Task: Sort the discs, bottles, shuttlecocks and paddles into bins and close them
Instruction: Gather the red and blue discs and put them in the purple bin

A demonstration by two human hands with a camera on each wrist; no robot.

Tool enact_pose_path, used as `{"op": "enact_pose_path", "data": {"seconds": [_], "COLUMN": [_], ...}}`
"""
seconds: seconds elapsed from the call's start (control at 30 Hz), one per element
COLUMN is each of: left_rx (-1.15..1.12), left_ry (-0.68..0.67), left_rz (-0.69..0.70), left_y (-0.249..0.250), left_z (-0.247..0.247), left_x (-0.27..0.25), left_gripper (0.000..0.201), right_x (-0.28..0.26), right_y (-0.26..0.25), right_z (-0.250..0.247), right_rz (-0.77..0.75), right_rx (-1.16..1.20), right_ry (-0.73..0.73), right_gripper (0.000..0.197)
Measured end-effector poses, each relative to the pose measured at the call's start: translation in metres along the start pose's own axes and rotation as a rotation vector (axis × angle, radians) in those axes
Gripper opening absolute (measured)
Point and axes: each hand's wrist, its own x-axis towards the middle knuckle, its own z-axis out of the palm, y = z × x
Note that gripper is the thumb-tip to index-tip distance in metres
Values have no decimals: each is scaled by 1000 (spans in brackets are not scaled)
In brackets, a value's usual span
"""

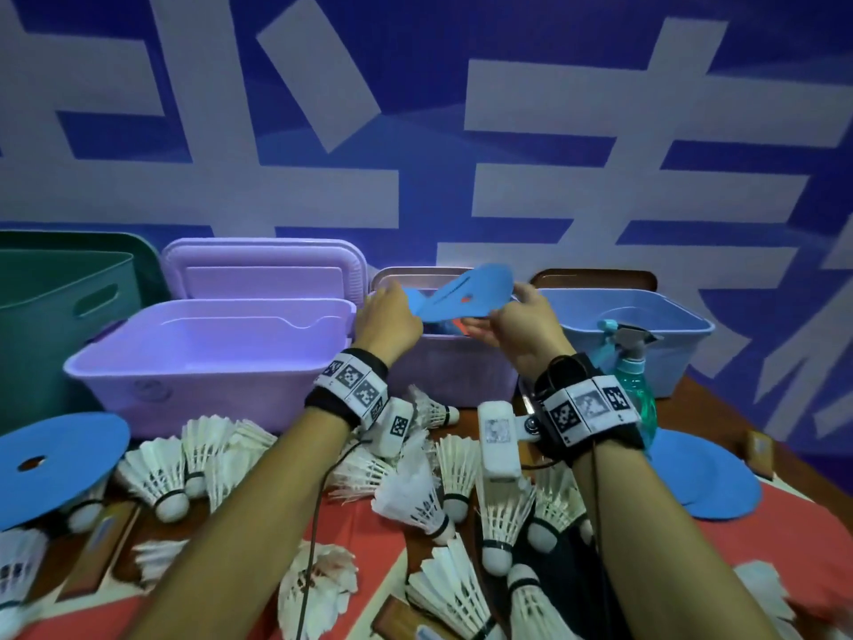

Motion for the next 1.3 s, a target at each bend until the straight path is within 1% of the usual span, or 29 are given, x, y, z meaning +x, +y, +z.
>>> {"op": "enact_pose_path", "data": {"seconds": [0.07,0.1,0.13,0.2,0.27,0.3,0.33,0.37,0.4,0.43,0.5,0.6,0.67,0.7,0.77,0.8,0.87,0.93,1.0,1.1,1.23,1.3], "left_rx": [104,132,140,111,79,69,63,69,94,137,176,173,169,156,92,56,11,-5,-11,14,4,1], "left_ry": [-26,-50,-73,-116,-215,-292,-356,-401,-415,-416,-403,-399,-413,-416,-397,-382,-365,-366,-378,-396,-405,-404], "left_rz": [13,22,36,89,194,249,292,305,303,291,265,263,274,285,322,338,345,338,347,344,350,354], "left_y": [2,2,0,-4,-6,-6,-7,-8,-8,-8,-6,-5,-7,-8,-10,-10,-12,-12,-12,-12,-10,-8], "left_z": [-3,-5,-5,-7,-10,-12,-13,-14,-16,-17,-18,-17,-17,-17,-17,-17,-18,-19,-19,-20,-23,-25], "left_x": [-1,-2,-2,-1,-1,-1,-2,-2,-2,-3,-4,-5,-4,-4,-4,-3,-3,-3,-3,-2,-6,-8], "left_gripper": [31,28,28,37,43,43,44,43,40,39,47,55,57,55,44,41,42,46,48,43,45,46], "right_x": [0,0,1,3,9,10,12,12,15,18,15,7,3,0,-8,-9,-7,-3,2,7,8,11], "right_y": [4,4,4,2,6,8,12,14,17,19,17,10,8,6,2,1,2,7,11,11,13,13], "right_z": [0,0,0,2,4,5,6,5,2,-2,-4,-7,-9,-9,-6,-6,-4,-3,-4,-6,-9,-14], "right_rz": [73,79,71,38,-1,-18,-33,-55,-95,-130,-153,-169,-184,-193,-213,-225,-204,-135,-90,-118,-180,-191], "right_rx": [-47,-46,-38,-69,-156,-214,-279,-352,-433,-524,-684,-753,-770,-734,-599,-540,-451,-416,-465,-607,-828,-946], "right_ry": [-25,-9,7,29,57,79,115,146,158,149,89,68,37,-4,-79,-98,-125,-123,-71,-3,9,21], "right_gripper": [26,15,10,9,7,9,22,39,47,52,44,35,30,26,22,25,29,29,27,33,34,38]}}
